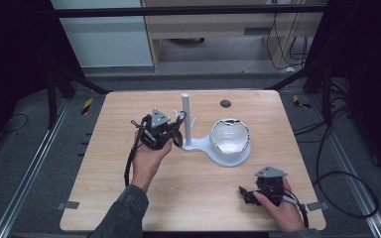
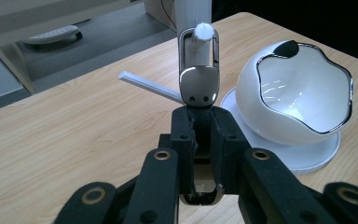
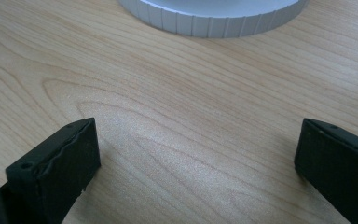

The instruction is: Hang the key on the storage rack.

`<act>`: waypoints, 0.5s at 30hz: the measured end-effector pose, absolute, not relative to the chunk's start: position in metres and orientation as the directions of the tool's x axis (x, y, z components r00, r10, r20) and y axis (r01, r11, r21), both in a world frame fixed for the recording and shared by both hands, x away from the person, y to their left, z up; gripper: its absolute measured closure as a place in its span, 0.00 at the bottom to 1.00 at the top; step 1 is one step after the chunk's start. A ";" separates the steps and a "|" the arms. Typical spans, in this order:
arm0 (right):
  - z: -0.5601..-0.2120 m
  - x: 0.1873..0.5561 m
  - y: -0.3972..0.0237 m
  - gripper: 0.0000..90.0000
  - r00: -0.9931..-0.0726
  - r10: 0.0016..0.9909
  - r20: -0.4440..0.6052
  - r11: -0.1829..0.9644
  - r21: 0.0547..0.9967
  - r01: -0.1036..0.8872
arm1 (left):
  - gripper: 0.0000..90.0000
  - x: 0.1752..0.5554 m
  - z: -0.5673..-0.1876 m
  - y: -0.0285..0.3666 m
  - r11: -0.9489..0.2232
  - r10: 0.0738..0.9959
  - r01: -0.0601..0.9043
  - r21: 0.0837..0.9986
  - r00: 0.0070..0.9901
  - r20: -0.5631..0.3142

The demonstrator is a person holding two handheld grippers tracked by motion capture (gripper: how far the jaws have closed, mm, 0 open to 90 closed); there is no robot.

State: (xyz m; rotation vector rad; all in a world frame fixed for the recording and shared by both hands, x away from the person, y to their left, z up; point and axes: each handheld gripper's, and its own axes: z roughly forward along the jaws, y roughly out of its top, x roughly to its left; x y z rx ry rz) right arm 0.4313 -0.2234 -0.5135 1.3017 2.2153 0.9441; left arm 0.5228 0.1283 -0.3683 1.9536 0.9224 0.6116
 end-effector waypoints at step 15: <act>-0.513 0.431 -0.223 0.00 -0.485 0.874 -0.003 0.337 0.723 0.603 | 0.89 0.528 -0.375 0.124 -0.337 0.794 0.382 0.861 0.607 0.042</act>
